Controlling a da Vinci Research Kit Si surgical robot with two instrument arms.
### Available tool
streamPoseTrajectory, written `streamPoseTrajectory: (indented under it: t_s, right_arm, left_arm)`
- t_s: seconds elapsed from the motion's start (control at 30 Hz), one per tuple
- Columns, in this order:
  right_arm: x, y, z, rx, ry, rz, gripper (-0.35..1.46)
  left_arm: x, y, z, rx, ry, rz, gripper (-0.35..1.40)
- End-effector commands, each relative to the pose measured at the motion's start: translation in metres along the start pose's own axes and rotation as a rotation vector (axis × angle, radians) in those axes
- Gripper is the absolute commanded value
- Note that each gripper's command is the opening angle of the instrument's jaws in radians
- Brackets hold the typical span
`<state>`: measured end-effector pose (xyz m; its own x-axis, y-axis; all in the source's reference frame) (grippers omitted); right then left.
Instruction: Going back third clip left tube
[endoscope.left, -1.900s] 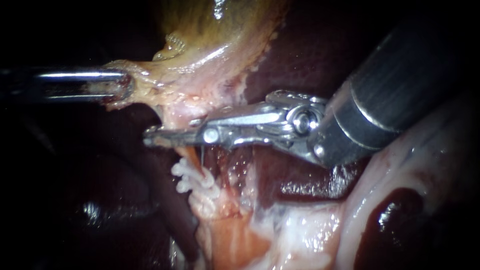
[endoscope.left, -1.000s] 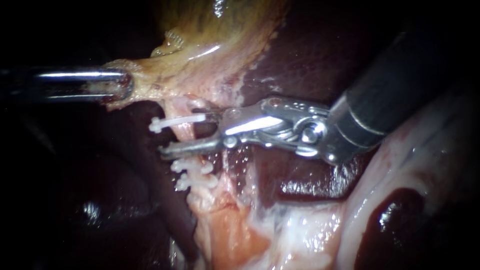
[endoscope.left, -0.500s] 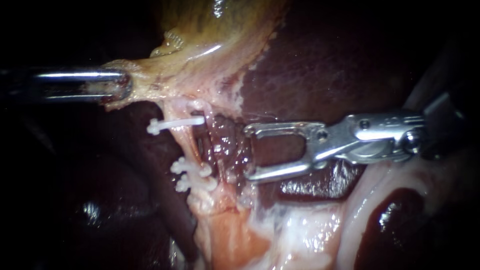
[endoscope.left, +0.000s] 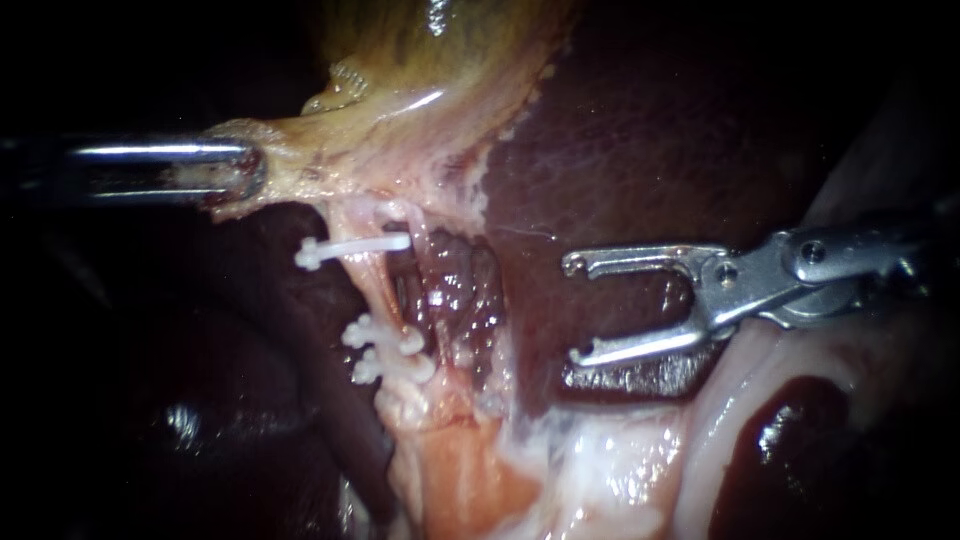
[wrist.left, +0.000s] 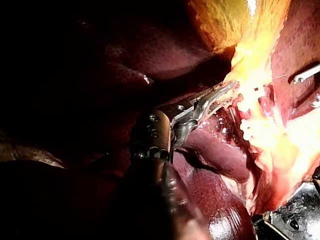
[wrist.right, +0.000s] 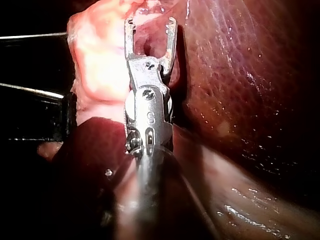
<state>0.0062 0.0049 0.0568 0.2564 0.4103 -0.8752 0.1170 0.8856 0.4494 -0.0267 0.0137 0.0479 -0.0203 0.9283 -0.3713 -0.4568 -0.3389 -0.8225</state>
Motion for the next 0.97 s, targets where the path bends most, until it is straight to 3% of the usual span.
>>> streamPoseTrajectory:
  t_s: [0.03, 0.27, 0.53, 0.97]
  right_arm:
    - [0.0000, 0.0000, 0.0000, 0.000, 0.000, 0.001, 0.50]
    - [0.0000, -0.0001, -0.0003, 0.001, 0.000, 0.000, 0.50]
    - [0.0000, -0.0001, -0.0005, 0.002, 0.000, 0.000, 0.50]
    - [0.0002, -0.0004, -0.0004, 0.003, 0.001, 0.000, 0.50]
  left_arm:
    - [-0.0001, 0.0000, 0.0003, 0.003, 0.001, -0.001, -0.35]
    - [-0.0003, 0.0001, 0.0030, 0.008, 0.007, 0.018, -0.35]
    - [-0.0010, -0.0009, 0.0057, -0.002, 0.004, 0.023, -0.35]
    - [-0.0011, -0.0009, 0.0060, -0.007, 0.002, 0.024, -0.35]
